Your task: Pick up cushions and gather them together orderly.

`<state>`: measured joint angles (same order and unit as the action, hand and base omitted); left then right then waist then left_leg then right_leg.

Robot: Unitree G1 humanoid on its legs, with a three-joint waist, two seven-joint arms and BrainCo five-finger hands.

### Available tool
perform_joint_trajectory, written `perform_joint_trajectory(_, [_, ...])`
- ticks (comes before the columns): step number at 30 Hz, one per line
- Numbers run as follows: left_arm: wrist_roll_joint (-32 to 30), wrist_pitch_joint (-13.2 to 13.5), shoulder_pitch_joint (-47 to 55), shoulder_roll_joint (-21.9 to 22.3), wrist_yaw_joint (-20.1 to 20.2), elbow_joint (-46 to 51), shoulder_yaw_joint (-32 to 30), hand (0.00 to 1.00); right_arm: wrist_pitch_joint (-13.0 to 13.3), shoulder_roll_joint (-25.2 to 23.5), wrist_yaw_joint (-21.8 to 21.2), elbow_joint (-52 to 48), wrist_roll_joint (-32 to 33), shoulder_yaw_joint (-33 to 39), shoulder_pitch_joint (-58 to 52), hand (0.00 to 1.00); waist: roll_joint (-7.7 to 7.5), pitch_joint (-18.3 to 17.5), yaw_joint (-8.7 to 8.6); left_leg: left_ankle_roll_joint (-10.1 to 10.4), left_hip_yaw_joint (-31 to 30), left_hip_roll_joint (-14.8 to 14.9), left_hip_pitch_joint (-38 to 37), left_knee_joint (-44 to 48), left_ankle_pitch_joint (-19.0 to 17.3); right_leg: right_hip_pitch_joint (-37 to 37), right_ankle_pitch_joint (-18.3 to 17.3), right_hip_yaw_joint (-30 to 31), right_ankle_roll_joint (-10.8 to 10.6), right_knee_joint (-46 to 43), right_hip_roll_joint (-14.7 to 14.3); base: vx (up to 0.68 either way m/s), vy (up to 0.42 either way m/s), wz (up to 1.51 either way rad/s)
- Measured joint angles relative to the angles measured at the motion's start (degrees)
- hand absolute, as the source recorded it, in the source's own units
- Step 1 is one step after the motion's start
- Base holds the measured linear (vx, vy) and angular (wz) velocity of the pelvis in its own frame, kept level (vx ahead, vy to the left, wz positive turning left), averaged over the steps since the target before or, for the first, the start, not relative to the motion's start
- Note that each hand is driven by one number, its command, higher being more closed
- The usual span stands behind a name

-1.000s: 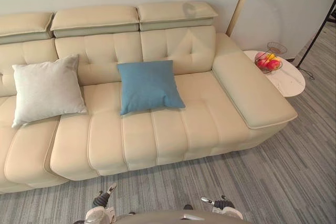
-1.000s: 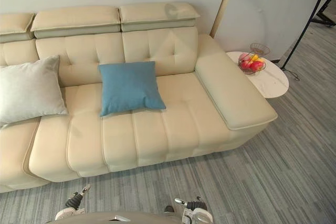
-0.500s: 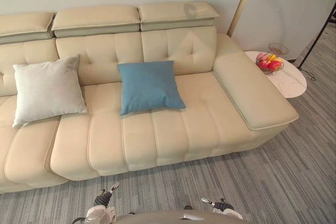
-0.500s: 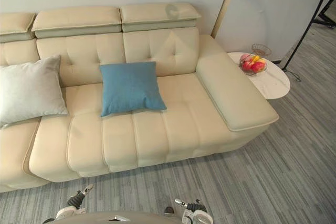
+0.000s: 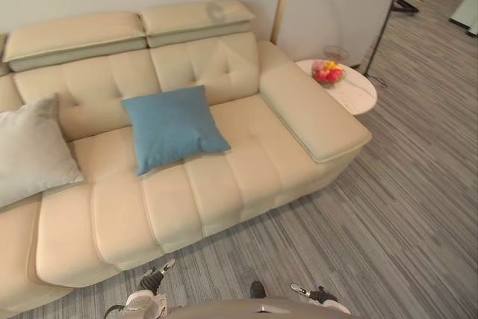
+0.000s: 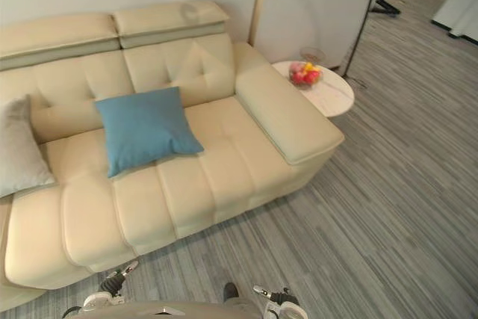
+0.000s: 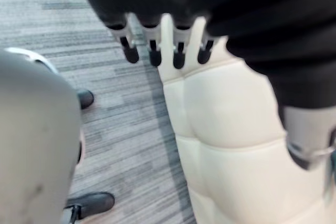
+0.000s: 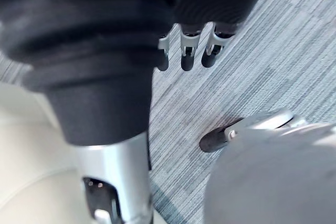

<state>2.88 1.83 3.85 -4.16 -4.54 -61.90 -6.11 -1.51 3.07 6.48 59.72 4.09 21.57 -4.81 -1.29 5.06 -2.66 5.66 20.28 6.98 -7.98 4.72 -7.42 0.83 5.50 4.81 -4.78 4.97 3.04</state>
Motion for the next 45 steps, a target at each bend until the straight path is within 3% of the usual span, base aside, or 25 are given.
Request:
perform_joint_trajectory(4, [-0.9, 0.0, -0.6, 0.0, 0.0, -0.7, -0.1, 0.00, -0.1, 0.7, -0.2, 0.2, 0.0, 0.6, 0.0, 0.00, 1.19, 1.0, -0.40, -0.8, -0.3, -0.6, -0.6, 0.4, -1.3, -2.5, 1.5, 6.0, -0.3, 0.0, -1.0, 0.03, 0.003, -0.92])
perform_joint_trajectory(8, [-0.9, 0.0, -1.5, 0.0, 0.2, -0.9, -0.1, 0.00, -0.3, 1.5, -0.2, 0.3, -1.2, -1.2, 2.8, 0.00, 1.40, 2.3, -0.64, -1.3, 6.2, -1.1, -1.0, 1.6, -2.9, -6.6, 5.1, 10.8, -0.2, -0.4, -2.9, -0.03, -0.005, -1.15])
perform_joint_trajectory(10, [-0.8, 0.0, -2.0, -0.1, 0.4, -1.3, -0.1, 0.00, -0.2, 1.9, -0.2, 0.1, -1.3, -3.3, 5.6, 0.00, 1.51, 3.2, -0.70, -1.9, 10.8, -1.4, -0.2, 3.4, -4.5, -9.9, 6.6, 9.1, 1.5, 0.0, -3.6, -0.08, -0.040, -1.51])
perform_joint_trajectory(11, [-0.9, 0.0, -2.4, 0.0, 0.4, -1.3, 0.0, 0.00, -0.2, 2.0, -0.2, -0.2, -1.3, -3.3, 6.0, 0.00, 1.73, 3.5, -1.19, -2.0, 12.0, -1.1, 0.0, 3.7, -4.7, -10.4, 5.0, 6.6, 3.4, -0.1, -3.2, -0.12, -0.080, -1.25])
perform_joint_trajectory(12, [-0.9, 0.0, -3.5, 0.8, 0.4, -1.1, 0.0, 0.00, -0.2, 2.4, -0.2, -0.3, -1.0, -2.8, 7.0, 0.00, 4.04, 4.8, -1.30, -2.1, 15.4, 0.5, 0.0, 3.9, -4.9, -11.5, 1.2, -6.6, 8.8, -1.5, -2.1, -0.12, -0.077, -0.94])
perform_joint_trajectory(13, [-0.9, 0.0, -3.5, 0.8, 0.4, -1.0, 0.0, 0.00, -0.1, 2.7, -0.2, -0.3, -1.0, -2.9, 7.4, 0.00, 4.78, 5.2, -1.14, -2.0, 17.0, 1.3, -0.1, 4.1, -4.9, -12.3, -0.1, -12.0, 9.6, -3.1, -1.6, -0.09, -0.077, -1.39])
perform_joint_trajectory(14, [-0.9, 0.0, -3.3, 0.6, 0.4, -0.9, 0.0, 0.00, 0.0, 3.2, -0.2, -0.3, -1.1, -3.2, 7.9, 0.00, 5.97, 5.5, -1.08, -1.5, 20.5, 2.7, -0.7, 4.5, -4.7, -14.6, -3.3, -26.4, 10.4, -10.0, 0.3, 0.04, -0.077, -1.22])
perform_joint_trajectory(15, [-0.9, 0.0, -2.9, 0.1, 0.4, -0.7, 0.0, 0.00, 0.1, 3.2, -0.1, -0.3, -1.1, -3.4, 7.7, 0.00, 5.28, 5.2, -0.86, -1.2, 22.1, 2.5, -1.4, 4.5, -4.6, -14.2, -6.1, -36.5, 12.0, -14.4, 2.5, 0.14, -0.107, -1.35])
perform_joint_trajectory(16, [-0.9, -0.1, -2.3, 0.1, 0.4, -0.3, 0.0, 0.00, 0.1, 3.6, -0.1, -0.2, -1.2, -3.4, 7.1, 0.00, 5.22, 5.2, -0.65, 0.1, 23.2, 2.5, -2.8, 4.3, -4.8, -13.1, -5.3, -43.3, 12.2, -16.3, 4.2, 0.17, -0.108, -0.96])
perform_joint_trajectory(17, [-0.9, -0.1, -2.1, 0.1, 0.4, -0.2, -0.1, 0.00, 0.1, 3.7, -0.1, -0.1, -1.2, -3.4, 7.1, 0.00, 5.53, 5.3, -0.60, 0.4, 23.8, 2.8, -3.5, 4.1, -4.8, -12.8, -5.2, -44.1, 11.5, -16.7, 3.9, 0.17, -0.110, -0.84])
perform_joint_trajectory(19, [-0.8, -0.2, -2.4, 1.3, 0.5, 0.1, 0.1, 0.00, 0.0, 4.4, -0.1, -0.1, -1.3, -3.5, 7.3, 0.00, 6.78, 5.8, -0.87, 0.7, 24.1, 3.6, -4.4, 3.8, -3.9, -13.1, -5.2, -40.6, 10.4, -16.3, 1.7, 0.15, -0.121, -0.75])
perform_joint_trajectory(21, [-0.9, -0.2, -2.8, 1.7, 1.2, 0.0, 0.8, 0.00, 0.0, 4.5, 0.0, -0.2, -1.8, -3.4, 7.2, 0.00, 6.84, 5.8, -0.88, 0.2, 23.8, 4.0, -5.2, 4.2, -2.8, -13.3, -6.2, -38.7, 10.7, -16.6, 0.6, 0.13, -0.093, -0.63])
perform_joint_trajectory(23, [-0.9, -0.3, -3.7, 2.1, 1.2, 0.0, 2.0, 0.00, 0.0, 4.4, 0.0, -0.2, -1.7, -3.3, 6.6, 0.00, 6.69, 5.8, -1.97, 1.1, 23.8, 4.7, -5.4, 5.9, -1.4, -13.1, -7.7, -38.3, 10.3, -17.8, 0.6, 0.08, -0.061, -0.21])
perform_joint_trajectory(26, [-0.9, -0.6, -4.1, 2.3, 1.2, 0.0, 2.2, 0.00, 0.0, 4.3, 0.0, -0.1, -1.7, -3.5, 5.0, 0.00, 6.08, 5.9, -2.04, 0.3, 22.9, 12.9, -1.9, 27.5, -0.5, -9.9, -9.7, -34.1, 9.6, -16.8, -1.7, 0.07, -0.071, -0.51])
perform_joint_trajectory(27, [-0.9, -0.7, -3.6, 2.4, 1.2, 0.0, 2.2, 0.00, 0.0, 4.2, 0.0, -0.1, -1.7, -3.7, 5.2, 0.00, 5.61, 6.2, -1.85, 0.0, 20.9, 14.5, -0.5, 32.4, -1.2, -9.4, -9.8, -32.6, 9.8, -16.4, -2.5, 0.06, -0.044, -0.99])
perform_joint_trajectory(28, [-0.9, -0.7, -3.5, 2.6, 1.2, 0.1, 2.2, 0.00, -0.1, 4.3, 0.0, -0.1, -1.7, -3.5, 5.4, 0.00, 6.13, 6.0, -1.37, -0.4, 16.5, 14.6, 2.2, 37.7, -3.9, -8.3, -10.0, -30.1, 10.2, -15.4, -3.7, 0.06, -0.008, -1.05])
perform_joint_trajectory(30, [-0.9, -0.7, -3.5, 2.6, 1.2, 0.7, 2.0, 0.00, -0.3, 4.3, 0.1, 0.9, -1.7, -3.3, 5.5, 0.00, 5.28, 6.6, -0.75, 0.0, 7.9, 11.3, 6.7, 39.2, -7.8, -6.4, -10.0, -26.3, 10.2, -14.1, -4.5, 0.06, 0.039, -0.94])
perform_joint_trajectory(32, [-0.7, -0.7, -2.9, 2.3, 1.2, 2.2, 1.9, 0.00, -0.7, 4.2, 0.1, 2.5, -1.6, -3.3, 5.5, 0.00, 4.52, 6.9, 0.61, 0.4, 1.8, 7.0, 9.8, 33.1, -9.8, -4.4, -9.9, -22.0, 10.0, -13.6, -4.5, 0.08, 0.089, -1.06])
perform_joint_trajectory(35, [-0.7, -0.6, -2.9, 2.3, 1.2, 2.8, 1.7, 0.00, -0.8, 4.2, 0.1, 2.3, -1.6, -3.1, 5.2, 0.00, 4.63, 6.9, 1.23, 0.9, -8.9, 1.5, 14.1, 17.9, -8.8, -4.0, -9.3, -16.1, 8.5, -12.7, -4.4, 0.08, 0.132, -1.08])
perform_joint_trajectory(37, [-0.7, -0.5, -3.3, 2.3, 1.2, 2.9, 1.6, 0.00, -0.8, 4.2, 0.2, 2.2, -1.6, -2.9, 4.8, 0.00, 4.62, 6.9, 2.18, 1.4, -18.8, -1.5, 15.6, 9.2, -5.1, -3.9, -8.3, -11.5, 6.9, -11.5, -4.4, 0.12, 0.188, -1.21])
perform_joint_trajectory(39, [-0.7, -0.4, -3.3, 2.4, 1.2, 2.6, 1.6, 0.00, -0.7, 4.3, 0.3, 2.2, -1.6, -2.9, 4.2, 0.00, 4.95, 6.7, 2.43, 0.6, -20.8, -2.3, 14.7, 9.1, -1.9, -3.6, -8.0, -8.7, 5.7, -11.2, -4.8, 0.17, 0.251, -1.24])
perform_joint_trajectory(40, [-0.7, -0.5, -3.3, 2.1, 1.2, 2.3, 1.1, 0.00, -0.6, 4.1, 0.3, 2.0, -1.5, -2.6, 3.9, 0.00, 5.03, 6.3, 2.56, -1.6, -18.3, -2.4, 12.9, 9.3, -0.3, -2.5, -7.4, -4.9, 4.1, -10.3, -5.1, 0.21, 0.313, -1.40])
perform_joint_trajectory(45, [-0.7, -0.6, -3.3, 0.3, 1.2, 0.9, 1.3, 0.00, -0.5, 2.0, 0.2, 2.1, -1.5, -2.2, 2.7, 0.00, 1.84, 4.6, 2.00, -4.3, -11.2, -4.1, 10.7, 8.9, -2.5, -2.0, -5.6, 0.9, 1.7, -7.2, -2.8, 0.19, 0.238, -0.73])
